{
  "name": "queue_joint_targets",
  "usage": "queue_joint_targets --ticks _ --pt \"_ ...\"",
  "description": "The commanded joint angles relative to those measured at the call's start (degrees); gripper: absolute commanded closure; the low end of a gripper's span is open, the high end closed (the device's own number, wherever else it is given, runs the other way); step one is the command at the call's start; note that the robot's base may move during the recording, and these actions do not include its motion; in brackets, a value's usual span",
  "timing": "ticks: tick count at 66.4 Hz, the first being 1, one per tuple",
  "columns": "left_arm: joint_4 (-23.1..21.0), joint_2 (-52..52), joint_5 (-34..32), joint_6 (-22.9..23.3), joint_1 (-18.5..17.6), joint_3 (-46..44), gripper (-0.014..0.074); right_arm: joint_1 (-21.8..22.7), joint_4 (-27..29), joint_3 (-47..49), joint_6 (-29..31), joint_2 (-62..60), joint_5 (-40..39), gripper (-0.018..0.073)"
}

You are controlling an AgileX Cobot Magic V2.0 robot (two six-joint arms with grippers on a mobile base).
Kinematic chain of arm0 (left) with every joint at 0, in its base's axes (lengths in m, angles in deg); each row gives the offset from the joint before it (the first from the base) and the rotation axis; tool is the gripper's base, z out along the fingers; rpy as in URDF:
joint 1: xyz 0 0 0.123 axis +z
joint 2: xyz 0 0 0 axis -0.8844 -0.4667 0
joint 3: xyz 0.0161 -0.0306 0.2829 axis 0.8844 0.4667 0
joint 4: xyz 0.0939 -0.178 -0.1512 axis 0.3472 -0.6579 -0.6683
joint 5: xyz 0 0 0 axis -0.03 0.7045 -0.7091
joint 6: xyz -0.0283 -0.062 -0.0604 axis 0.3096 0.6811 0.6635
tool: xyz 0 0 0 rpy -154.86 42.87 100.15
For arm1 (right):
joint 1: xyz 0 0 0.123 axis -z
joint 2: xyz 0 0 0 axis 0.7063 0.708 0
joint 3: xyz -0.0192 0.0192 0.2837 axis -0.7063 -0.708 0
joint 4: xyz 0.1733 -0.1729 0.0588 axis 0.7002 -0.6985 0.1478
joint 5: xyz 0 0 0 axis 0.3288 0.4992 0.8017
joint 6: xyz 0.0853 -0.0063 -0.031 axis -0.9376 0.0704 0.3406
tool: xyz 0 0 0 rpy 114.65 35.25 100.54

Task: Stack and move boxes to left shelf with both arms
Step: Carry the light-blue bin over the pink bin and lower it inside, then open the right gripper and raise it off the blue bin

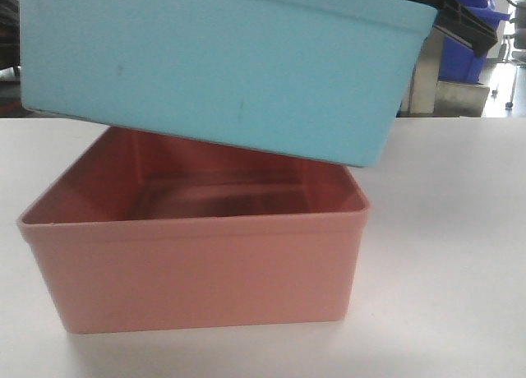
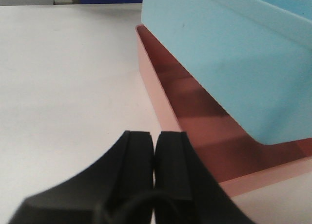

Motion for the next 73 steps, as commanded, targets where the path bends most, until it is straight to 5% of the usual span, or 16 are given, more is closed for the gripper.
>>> queue_joint_targets --ticks 1,35,73 --pt "0.2 0.1 -4.8 0.0 -0.2 -1.6 0.0606 0.0 2.5 2.6 -1.4 -3.1 -6.6 0.0503" --pt "0.4 0.1 -4.8 -0.1 -0.2 -1.6 0.0606 -1.0 1.5 1.7 -1.0 1.8 -8.4 0.0503" --pt "0.4 0.1 -4.8 -0.1 -0.2 -1.6 0.0606 -2.0 -15.5 1.5 -0.2 4.0 -9.5 0.0503"
